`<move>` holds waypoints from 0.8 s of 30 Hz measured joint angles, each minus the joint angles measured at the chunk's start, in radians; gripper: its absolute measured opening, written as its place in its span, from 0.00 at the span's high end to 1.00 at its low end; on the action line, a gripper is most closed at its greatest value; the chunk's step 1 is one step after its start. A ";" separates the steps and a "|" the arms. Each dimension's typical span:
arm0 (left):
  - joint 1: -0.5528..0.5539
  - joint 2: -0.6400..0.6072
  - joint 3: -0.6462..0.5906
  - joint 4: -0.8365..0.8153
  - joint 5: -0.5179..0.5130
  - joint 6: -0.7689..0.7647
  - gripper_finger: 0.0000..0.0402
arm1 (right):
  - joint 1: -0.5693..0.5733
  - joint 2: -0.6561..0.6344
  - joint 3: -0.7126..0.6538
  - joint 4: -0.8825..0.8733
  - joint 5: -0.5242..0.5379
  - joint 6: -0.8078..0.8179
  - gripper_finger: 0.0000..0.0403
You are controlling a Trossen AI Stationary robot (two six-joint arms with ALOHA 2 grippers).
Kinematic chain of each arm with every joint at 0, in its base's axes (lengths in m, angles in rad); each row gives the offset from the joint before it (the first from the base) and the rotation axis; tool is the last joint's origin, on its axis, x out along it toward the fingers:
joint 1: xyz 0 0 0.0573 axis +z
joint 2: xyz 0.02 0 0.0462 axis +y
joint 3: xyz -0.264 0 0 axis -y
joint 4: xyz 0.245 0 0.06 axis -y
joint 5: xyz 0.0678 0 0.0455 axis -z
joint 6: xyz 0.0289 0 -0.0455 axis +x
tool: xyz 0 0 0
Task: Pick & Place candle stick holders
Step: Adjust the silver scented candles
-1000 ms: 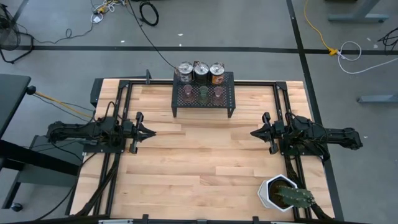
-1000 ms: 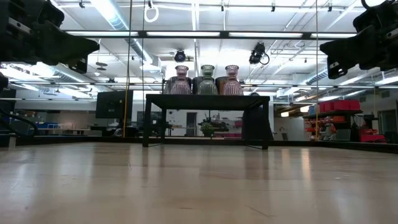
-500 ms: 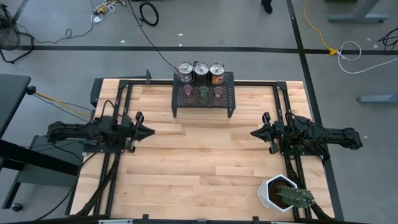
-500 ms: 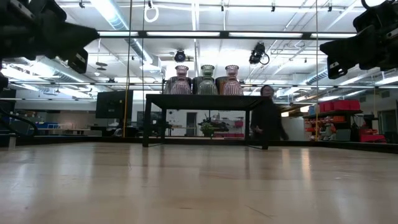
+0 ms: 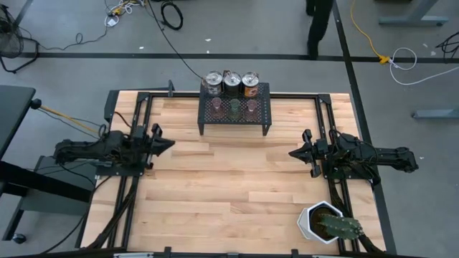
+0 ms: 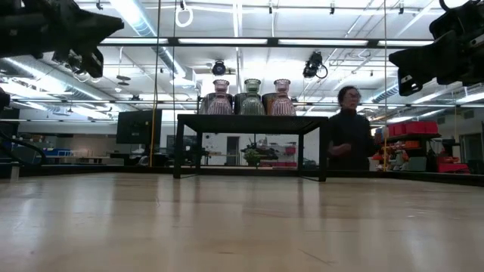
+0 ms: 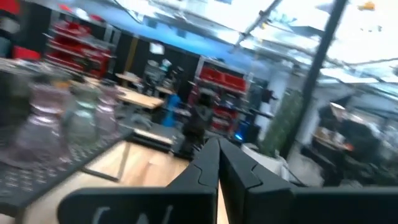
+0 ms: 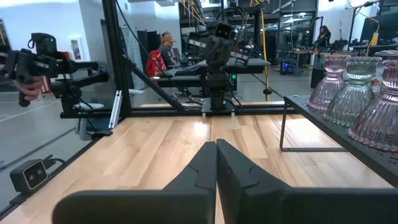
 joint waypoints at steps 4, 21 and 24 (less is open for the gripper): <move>0.000 0.019 0.039 -0.041 -0.092 0.000 0.99 | 0.000 0.000 0.000 0.000 0.000 0.000 0.98; 0.000 0.503 0.409 -0.141 -0.299 0.081 1.00 | 0.000 0.000 0.000 0.000 0.000 0.000 0.98; 0.009 0.583 0.494 -0.145 -0.306 0.129 1.00 | 0.000 0.000 0.000 0.000 0.000 0.000 0.98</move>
